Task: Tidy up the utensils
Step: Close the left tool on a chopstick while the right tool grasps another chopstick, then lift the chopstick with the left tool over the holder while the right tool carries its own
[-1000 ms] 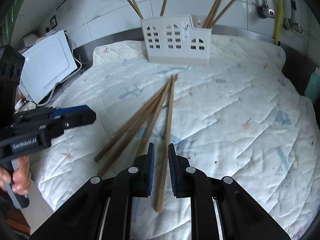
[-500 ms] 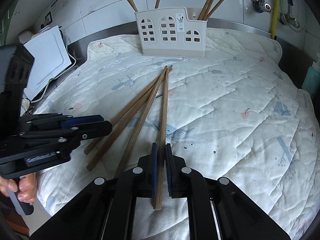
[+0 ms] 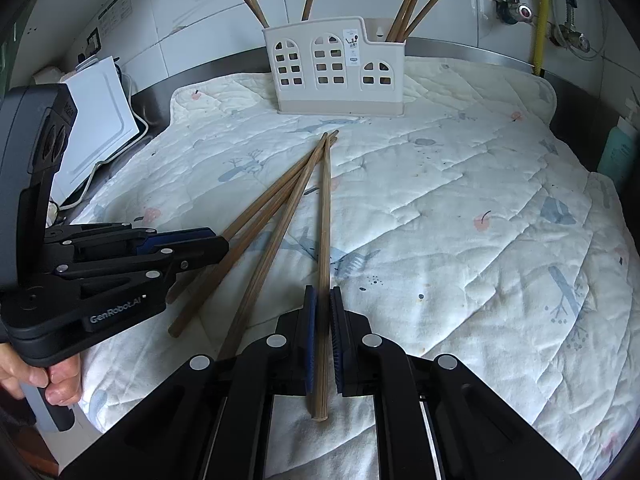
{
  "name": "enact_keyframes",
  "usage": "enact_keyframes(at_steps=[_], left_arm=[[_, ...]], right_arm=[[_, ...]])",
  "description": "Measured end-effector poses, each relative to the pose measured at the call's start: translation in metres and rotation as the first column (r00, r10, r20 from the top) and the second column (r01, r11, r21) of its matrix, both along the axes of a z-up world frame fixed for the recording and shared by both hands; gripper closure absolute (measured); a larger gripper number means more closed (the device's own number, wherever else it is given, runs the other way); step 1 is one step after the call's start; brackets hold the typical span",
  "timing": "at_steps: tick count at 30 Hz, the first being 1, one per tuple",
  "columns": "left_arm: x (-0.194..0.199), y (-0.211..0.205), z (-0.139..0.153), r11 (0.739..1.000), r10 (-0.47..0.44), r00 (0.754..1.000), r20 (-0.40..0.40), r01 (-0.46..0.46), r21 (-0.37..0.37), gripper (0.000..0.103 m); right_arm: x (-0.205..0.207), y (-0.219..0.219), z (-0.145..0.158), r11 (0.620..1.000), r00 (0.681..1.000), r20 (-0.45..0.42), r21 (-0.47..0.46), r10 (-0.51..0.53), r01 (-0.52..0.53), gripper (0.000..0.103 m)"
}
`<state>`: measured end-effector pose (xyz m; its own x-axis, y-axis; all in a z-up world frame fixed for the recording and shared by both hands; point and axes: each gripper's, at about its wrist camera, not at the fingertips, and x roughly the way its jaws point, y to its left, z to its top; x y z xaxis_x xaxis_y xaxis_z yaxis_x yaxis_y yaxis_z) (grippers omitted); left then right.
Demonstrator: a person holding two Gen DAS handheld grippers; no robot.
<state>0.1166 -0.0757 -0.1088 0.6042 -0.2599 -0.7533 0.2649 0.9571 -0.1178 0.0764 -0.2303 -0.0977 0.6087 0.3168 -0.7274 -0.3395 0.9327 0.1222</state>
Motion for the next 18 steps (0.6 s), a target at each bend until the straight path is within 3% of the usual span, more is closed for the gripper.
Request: enact_keyframes(at_steps=[11,14,18], left_arm=[[0.002,0.007,-0.001,0.999,0.021,1.0,-0.021,-0.022,-0.05,0.098],[0.001,0.007,-0.003,0.998,0.016,1.0,-0.011,-0.016,-0.052,0.094],[0.002,0.008,-0.002,0.999,0.008,1.0,-0.015,-0.009,-0.05,0.097]], right_arm=[[-0.011,-0.011,0.033,0.999,0.997,0.082,0.033,-0.018,0.015,0.097],[-0.012,-0.011,0.045,0.999,0.994,0.112,0.038,-0.015,0.011,0.097],[-0.012,-0.011,0.062,0.999,0.99,0.142,0.051,-0.012,0.005,0.097]])
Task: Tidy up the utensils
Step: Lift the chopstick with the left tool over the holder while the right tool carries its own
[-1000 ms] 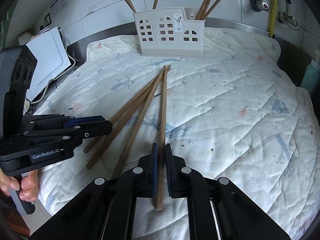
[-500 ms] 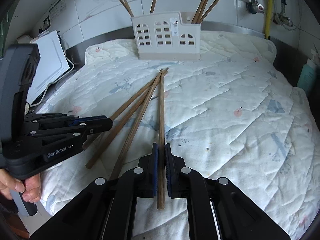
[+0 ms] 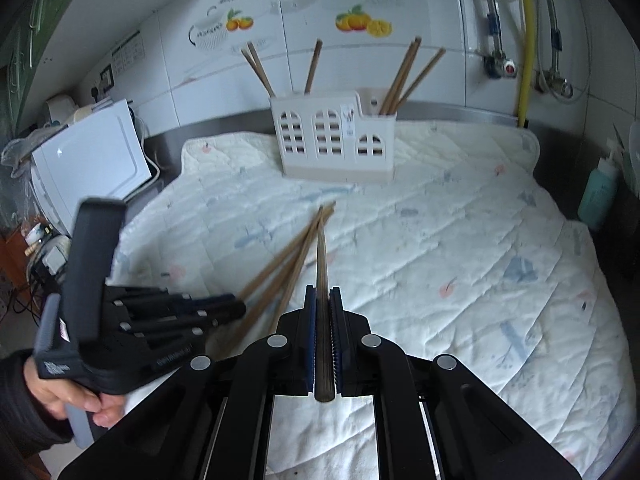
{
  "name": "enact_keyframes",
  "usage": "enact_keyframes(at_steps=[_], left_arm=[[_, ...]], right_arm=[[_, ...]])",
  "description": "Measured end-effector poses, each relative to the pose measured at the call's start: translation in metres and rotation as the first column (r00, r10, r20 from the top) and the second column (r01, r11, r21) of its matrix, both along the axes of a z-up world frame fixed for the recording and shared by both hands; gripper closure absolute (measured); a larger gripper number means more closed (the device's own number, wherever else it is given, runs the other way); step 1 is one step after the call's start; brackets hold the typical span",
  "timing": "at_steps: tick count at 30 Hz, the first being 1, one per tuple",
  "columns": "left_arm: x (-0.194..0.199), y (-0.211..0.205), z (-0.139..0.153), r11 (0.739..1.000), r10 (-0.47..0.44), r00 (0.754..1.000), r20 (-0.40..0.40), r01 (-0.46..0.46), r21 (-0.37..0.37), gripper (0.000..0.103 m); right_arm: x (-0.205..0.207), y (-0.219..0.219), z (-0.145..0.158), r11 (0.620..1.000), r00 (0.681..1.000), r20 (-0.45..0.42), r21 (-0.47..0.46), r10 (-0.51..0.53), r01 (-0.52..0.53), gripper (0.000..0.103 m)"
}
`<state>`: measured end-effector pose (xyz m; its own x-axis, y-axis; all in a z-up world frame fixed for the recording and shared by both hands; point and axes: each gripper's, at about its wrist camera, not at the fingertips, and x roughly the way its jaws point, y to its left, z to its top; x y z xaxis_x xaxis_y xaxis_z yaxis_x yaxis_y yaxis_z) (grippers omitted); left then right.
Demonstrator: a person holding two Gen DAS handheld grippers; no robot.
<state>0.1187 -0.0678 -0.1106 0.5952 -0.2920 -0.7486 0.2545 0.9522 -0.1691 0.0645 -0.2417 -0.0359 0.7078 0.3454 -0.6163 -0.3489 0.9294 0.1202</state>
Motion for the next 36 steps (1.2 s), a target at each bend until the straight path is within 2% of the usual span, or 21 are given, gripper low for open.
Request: enact_keyframes(at_steps=[4,9,12,19,25,32,36], left_arm=[[0.001,0.005,0.01,1.0,0.001,1.0,0.003,-0.001,-0.023,0.098],[-0.001,0.016,0.047,1.0,-0.009,0.995,0.102,0.011,-0.016,0.098],[0.001,0.025,0.067,0.999,-0.004,0.989,0.149,0.01,-0.041,0.098],[0.015,0.033,0.092,0.999,0.0,0.972,0.235,0.01,-0.04,0.098],[0.024,0.035,0.111,0.999,-0.012,0.964,0.267,0.022,-0.035,0.098],[0.041,0.037,0.151,0.999,-0.027,0.948,0.317,0.034,-0.014,0.098],[0.052,0.036,0.174,0.999,-0.039,0.937,0.347,0.042,0.0,0.098]], right_arm=[[0.002,-0.002,0.018,1.0,1.0,0.03,0.009,0.007,-0.007,0.097],[0.009,-0.009,0.048,0.999,0.997,0.08,0.033,0.016,-0.018,0.097],[0.015,-0.012,0.069,0.999,0.993,0.114,0.047,0.021,-0.026,0.097],[0.037,-0.014,0.101,0.998,0.989,0.148,0.056,0.031,-0.04,0.097],[0.065,-0.014,0.12,0.998,0.989,0.141,0.041,0.051,-0.057,0.097],[0.104,-0.016,0.157,0.997,0.985,0.164,0.053,0.054,-0.064,0.097],[0.125,-0.011,0.181,0.998,0.979,0.197,0.022,0.046,-0.052,0.097]])
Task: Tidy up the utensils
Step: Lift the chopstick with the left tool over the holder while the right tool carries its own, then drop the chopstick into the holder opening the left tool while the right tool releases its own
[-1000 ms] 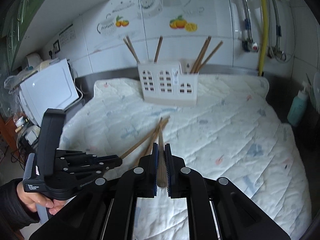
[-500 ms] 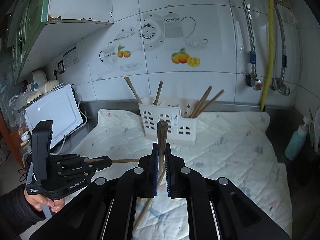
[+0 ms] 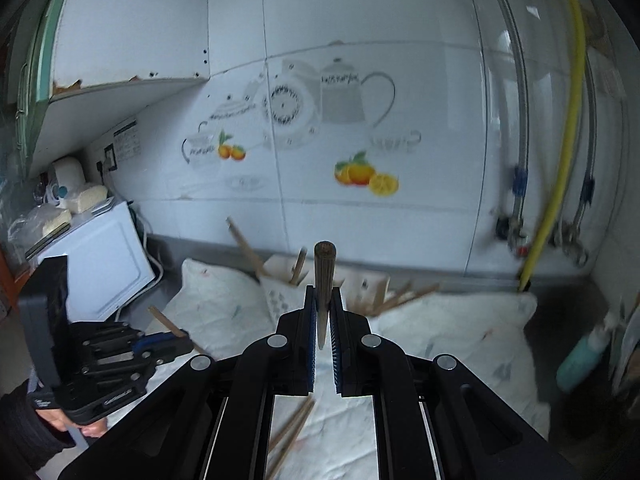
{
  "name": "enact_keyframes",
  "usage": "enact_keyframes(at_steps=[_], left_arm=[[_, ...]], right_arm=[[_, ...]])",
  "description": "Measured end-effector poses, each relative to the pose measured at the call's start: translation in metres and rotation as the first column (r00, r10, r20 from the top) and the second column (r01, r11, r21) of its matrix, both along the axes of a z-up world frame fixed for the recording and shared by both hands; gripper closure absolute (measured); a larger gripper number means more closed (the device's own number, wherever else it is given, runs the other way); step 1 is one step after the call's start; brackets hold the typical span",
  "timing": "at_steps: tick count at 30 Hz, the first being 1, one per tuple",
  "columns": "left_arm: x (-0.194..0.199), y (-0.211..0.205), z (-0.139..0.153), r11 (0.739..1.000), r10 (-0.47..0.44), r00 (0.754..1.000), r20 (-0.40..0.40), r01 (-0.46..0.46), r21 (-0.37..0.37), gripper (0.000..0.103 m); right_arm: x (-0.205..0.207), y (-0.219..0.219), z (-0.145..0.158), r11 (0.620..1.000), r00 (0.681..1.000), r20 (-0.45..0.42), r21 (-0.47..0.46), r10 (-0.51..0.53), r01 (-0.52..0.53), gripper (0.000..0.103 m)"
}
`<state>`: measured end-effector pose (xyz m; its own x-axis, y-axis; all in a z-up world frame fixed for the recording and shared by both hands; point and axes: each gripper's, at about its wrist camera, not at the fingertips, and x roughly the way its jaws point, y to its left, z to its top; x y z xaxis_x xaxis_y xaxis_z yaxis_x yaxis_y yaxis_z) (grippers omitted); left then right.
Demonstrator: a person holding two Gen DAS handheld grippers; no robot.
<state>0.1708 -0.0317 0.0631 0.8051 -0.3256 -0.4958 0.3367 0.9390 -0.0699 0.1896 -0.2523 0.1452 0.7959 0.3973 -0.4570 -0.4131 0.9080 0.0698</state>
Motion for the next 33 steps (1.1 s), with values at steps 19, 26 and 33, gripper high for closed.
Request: enact_keyframes(at_steps=[19,26,33], left_arm=[[0.065,0.003,0.125,0.994,0.11,0.956,0.271,-0.113,-0.004,0.098],[0.109,-0.001,0.094,0.987,0.15,0.968,0.201,-0.157,0.023,0.098],[0.129,0.002,0.067,0.986,0.159,0.976,0.147,-0.164,0.024,0.097]], right_arm=[[0.087,0.017,-0.01,0.996,0.997,-0.051,-0.077,-0.052,0.048,0.097],[0.099,0.023,-0.027,0.995,0.996,-0.081,-0.09,-0.037,0.03,0.097],[0.108,0.027,-0.043,0.993,0.994,-0.105,-0.111,-0.041,0.029,0.097]])
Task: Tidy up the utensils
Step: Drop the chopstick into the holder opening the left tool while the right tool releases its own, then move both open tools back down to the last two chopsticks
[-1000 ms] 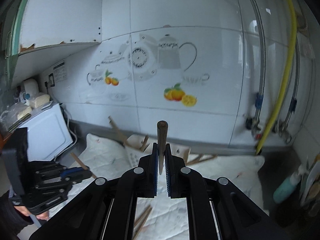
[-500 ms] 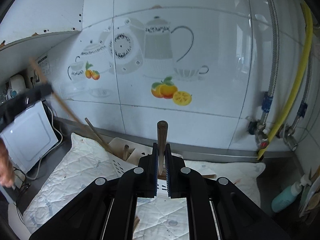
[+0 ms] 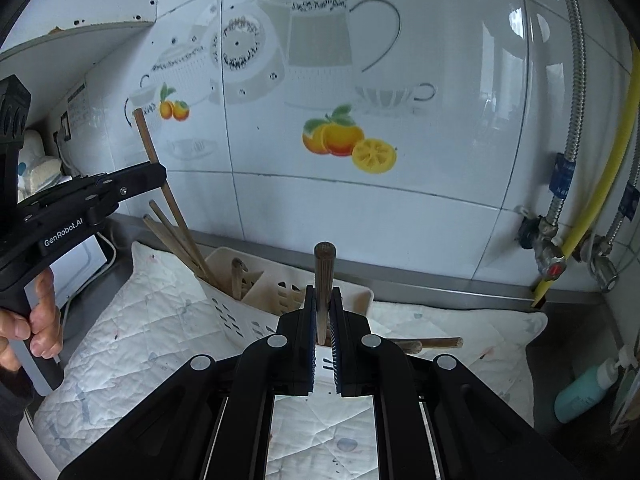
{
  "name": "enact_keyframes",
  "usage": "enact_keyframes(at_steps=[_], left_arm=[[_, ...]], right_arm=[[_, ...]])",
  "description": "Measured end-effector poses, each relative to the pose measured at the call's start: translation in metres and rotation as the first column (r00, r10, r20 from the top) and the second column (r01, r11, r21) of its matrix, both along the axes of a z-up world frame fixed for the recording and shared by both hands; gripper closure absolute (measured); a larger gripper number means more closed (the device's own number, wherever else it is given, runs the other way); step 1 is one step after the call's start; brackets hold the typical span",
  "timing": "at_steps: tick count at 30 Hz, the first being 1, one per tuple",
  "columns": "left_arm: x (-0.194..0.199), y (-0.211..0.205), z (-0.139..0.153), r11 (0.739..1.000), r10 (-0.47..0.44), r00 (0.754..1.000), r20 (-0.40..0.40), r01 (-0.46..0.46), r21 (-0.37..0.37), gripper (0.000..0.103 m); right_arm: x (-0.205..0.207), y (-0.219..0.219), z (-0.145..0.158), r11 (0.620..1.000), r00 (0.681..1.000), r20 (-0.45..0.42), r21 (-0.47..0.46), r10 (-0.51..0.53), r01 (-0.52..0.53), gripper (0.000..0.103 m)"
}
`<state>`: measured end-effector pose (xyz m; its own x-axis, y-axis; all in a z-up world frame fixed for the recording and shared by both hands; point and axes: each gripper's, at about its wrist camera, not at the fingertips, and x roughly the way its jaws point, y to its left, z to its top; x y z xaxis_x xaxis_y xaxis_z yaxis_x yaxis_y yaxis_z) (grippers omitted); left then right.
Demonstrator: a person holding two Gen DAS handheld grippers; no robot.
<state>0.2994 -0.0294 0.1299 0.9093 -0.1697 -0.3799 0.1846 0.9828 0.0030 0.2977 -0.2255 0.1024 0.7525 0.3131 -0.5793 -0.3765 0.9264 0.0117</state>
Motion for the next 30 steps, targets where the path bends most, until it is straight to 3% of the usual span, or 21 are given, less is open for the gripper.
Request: enact_keyframes(at_steps=[9,11,17,23,30], left_arm=[[-0.008,0.001,0.006,1.0,0.003,1.0,0.018,-0.003,-0.019,0.094],[-0.017,0.0,0.012,1.0,-0.003,0.999,0.036,0.003,-0.021,0.094],[-0.057,0.005,0.02,0.999,-0.007,0.998,0.059,0.01,-0.038,0.085],[-0.104,0.011,0.001,0.999,-0.017,0.999,0.046,0.019,-0.042,0.075],[-0.152,0.01,-0.049,0.999,-0.019,1.0,-0.017,0.018,-0.029,0.064]], right_arm=[[-0.011,-0.005,0.011,1.0,0.999,0.037,0.018,-0.009,0.009,0.094],[-0.021,-0.009,0.018,1.0,0.998,0.057,0.03,-0.012,0.01,0.087],[-0.067,-0.015,0.024,0.999,0.996,0.088,0.038,-0.006,0.003,0.087],[-0.128,-0.013,-0.018,0.997,0.999,0.03,0.068,0.028,-0.03,0.087],[-0.181,-0.002,-0.088,0.997,0.996,-0.082,0.066,0.035,-0.029,0.087]])
